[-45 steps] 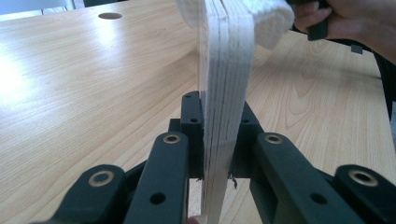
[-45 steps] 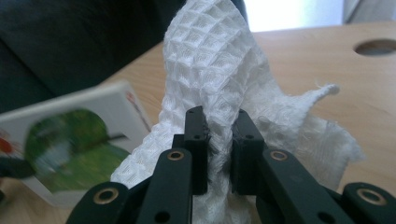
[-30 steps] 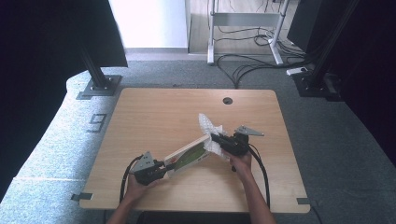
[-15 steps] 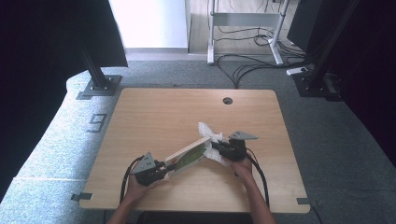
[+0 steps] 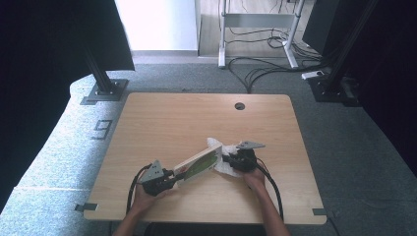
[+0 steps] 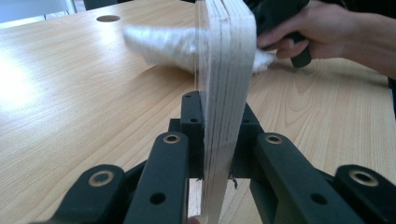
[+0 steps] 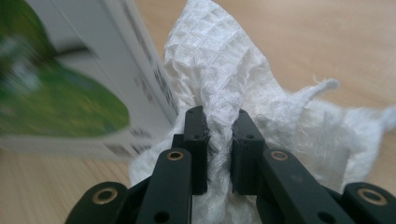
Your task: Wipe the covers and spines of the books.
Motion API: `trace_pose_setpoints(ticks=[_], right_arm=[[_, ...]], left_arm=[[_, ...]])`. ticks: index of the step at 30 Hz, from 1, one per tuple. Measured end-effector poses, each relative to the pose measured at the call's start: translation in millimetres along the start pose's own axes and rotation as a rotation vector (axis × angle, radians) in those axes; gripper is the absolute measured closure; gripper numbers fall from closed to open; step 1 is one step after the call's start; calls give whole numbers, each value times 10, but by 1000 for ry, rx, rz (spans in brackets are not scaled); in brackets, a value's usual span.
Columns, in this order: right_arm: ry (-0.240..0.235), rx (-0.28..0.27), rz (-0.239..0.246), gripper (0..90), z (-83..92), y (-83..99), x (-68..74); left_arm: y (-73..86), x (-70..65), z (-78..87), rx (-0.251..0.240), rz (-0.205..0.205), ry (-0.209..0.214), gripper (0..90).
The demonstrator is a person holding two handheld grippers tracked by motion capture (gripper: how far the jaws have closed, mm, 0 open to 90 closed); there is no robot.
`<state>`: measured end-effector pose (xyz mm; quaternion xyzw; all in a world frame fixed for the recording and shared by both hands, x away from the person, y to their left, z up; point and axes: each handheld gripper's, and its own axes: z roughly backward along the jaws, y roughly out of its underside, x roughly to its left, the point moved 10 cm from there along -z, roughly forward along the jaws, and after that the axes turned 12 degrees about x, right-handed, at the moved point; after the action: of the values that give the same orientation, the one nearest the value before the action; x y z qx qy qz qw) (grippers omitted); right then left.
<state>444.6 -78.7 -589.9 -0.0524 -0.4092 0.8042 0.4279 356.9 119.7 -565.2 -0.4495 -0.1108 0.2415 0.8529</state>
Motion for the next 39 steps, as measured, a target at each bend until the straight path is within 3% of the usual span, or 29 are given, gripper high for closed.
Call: trace_pose_setpoints(ticks=[7, 11, 14, 21, 27, 36, 39], right_arm=[[-100, -290, -50, 783, 560, -380, 65], [-162, -393, -47, 783, 756, -501, 149], [-163, -364, -33, 782, 702, -495, 182], [-205, -276, -75, 780, 448, -393, 126], [-189, -203, -75, 781, 316, -303, 91], [-59, 73, -109, 779, -80, 71, -33], [-35, 80, -101, 776, -110, 93, -42]], left_arm=[[0, -3, 0, 0, -1, 0, 795], [0, -4, -1, 0, -1, 0, 795], [-1, -7, -3, -1, -2, -1, 795], [-1, -5, -2, -2, 1, 1, 796], [-1, 1, -2, -3, 6, 2, 795], [-2, 18, -4, -6, 30, 11, 795], [0, 38, -2, -8, 49, 21, 795]])
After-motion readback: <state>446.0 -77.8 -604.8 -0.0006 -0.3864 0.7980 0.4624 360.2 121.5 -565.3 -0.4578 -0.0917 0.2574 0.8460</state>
